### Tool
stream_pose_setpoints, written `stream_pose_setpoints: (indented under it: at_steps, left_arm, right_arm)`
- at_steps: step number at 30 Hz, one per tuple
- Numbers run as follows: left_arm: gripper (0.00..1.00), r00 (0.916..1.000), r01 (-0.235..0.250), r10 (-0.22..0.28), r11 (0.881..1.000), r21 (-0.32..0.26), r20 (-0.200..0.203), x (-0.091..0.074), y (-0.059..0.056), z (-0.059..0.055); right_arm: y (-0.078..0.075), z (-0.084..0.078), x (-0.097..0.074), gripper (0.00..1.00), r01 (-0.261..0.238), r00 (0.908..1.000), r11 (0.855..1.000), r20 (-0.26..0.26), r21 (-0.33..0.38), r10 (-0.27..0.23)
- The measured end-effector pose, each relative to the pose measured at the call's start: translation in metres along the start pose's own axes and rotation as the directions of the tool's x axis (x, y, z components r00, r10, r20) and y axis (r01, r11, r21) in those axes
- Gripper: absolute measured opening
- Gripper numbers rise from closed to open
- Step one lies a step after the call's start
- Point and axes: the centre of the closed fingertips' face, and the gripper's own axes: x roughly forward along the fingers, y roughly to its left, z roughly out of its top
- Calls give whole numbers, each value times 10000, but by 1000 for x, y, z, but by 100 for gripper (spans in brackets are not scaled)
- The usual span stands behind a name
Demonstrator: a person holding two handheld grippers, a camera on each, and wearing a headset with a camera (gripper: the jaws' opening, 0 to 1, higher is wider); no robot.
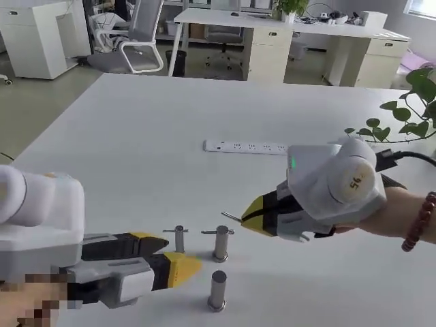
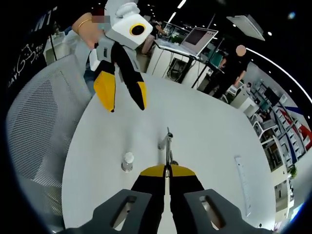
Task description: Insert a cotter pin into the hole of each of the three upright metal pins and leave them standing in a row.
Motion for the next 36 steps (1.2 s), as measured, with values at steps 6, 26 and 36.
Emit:
stream_pose_setpoints:
  at_steps: [6,26,36]
  left_arm:
    - [28,9998,200,-198,9936,-1109,30,5,-2,4]
    - [9,9970,778,-762,9755,-2059,157,11,-12,7]
    - [1,9974,720,-716,9798,-1867,92,13,-11,4]
  right_arm:
    - [13,16,2,0,-167,9993,9986,320,-494,183]
    - [39,42,4,0,-554,9954,9792,655,-1950,693]
    - [38,47,3,0,-471,9950,9780,770,-2030,639]
